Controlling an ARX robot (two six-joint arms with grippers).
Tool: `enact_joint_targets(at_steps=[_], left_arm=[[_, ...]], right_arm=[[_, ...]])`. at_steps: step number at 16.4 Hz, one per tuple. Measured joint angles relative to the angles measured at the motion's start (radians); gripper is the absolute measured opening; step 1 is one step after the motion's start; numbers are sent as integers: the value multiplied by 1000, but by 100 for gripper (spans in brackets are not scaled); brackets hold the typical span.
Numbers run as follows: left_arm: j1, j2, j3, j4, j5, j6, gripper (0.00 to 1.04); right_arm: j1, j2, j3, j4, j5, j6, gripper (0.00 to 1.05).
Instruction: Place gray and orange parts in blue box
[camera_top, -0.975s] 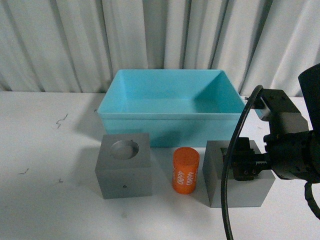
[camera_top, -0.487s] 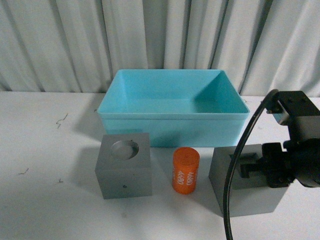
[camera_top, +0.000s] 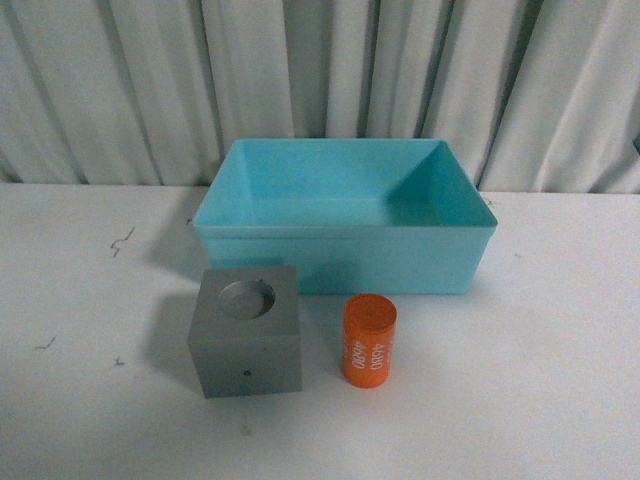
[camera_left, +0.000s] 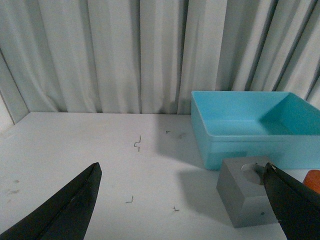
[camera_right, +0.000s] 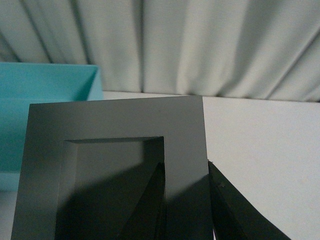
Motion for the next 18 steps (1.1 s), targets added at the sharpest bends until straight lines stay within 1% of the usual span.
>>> enact_joint_targets(at_steps=[1,2,6,8,10,13,15,18], left_arm=[[0,0,0,0,0,0,98],[0,0,0,0,0,0,98],[0,0,0,0,0,0,98],[0,0,0,0,0,0,98],[0,0,0,0,0,0,98],[0,0,0,0,0,0,98],[0,0,0,0,0,0,98],[0,0,0,0,0,0,98]], right_arm=[[15,80,80,-1,-64,-5,19],[38,158,154,-6,-104,3,19],[154,425,456,-10,-103,8,19],[210,535,589,2,-75,40,19],[254,617,656,30,-33,100,19],[297,723,678,113,13,216,19],[311,774,692,140,43,295,19],[329,823,731,150,86,375,19]])
